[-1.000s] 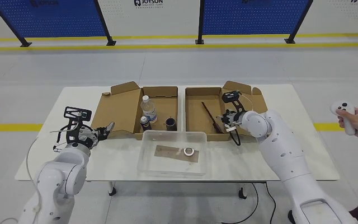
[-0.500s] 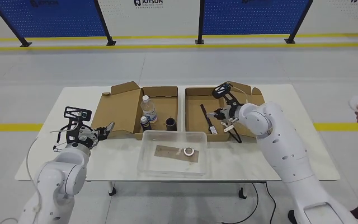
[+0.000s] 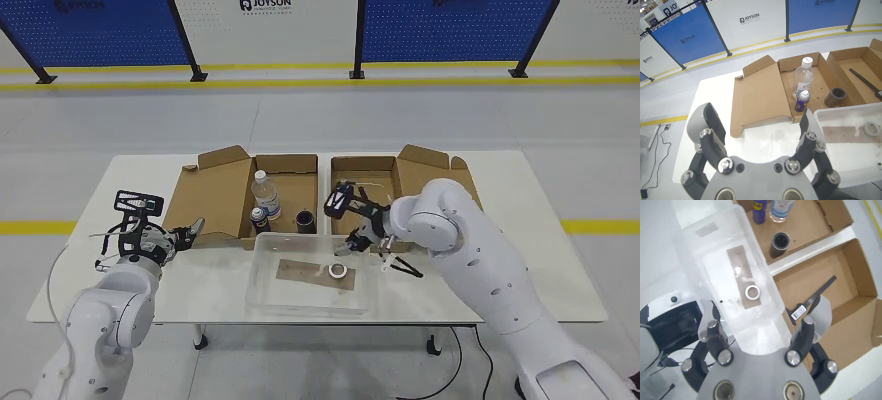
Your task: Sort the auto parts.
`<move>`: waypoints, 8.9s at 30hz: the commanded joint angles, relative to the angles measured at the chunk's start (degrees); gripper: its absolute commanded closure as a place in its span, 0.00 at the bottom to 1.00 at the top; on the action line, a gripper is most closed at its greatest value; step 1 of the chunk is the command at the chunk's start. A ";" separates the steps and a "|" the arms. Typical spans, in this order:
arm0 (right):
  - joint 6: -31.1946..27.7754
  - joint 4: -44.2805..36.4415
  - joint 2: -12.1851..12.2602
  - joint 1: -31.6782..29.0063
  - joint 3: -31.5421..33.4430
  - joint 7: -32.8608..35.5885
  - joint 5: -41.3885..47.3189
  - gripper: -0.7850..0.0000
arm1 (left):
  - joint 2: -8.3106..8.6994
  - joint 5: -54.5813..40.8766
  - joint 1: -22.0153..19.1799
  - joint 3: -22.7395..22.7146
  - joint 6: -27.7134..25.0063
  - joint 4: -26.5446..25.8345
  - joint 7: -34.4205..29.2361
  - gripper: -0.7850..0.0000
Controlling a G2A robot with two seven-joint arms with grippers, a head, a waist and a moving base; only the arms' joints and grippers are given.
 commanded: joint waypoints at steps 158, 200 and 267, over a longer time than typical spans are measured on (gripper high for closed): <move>-13.74 65.16 -28.38 19.69 -33.87 -15.11 0.99 1.00 | 0.00 0.00 0.00 0.00 0.00 0.00 0.00 0.00; -29.22 39.63 -12.09 7.45 -12.28 -49.57 8.23 1.00 | 0.00 0.00 0.00 0.00 0.00 0.00 0.00 0.00; 12.16 41.78 -8.57 11.39 0.02 -21.72 -3.99 0.56 | 0.00 0.00 0.00 0.00 0.00 0.00 0.00 0.00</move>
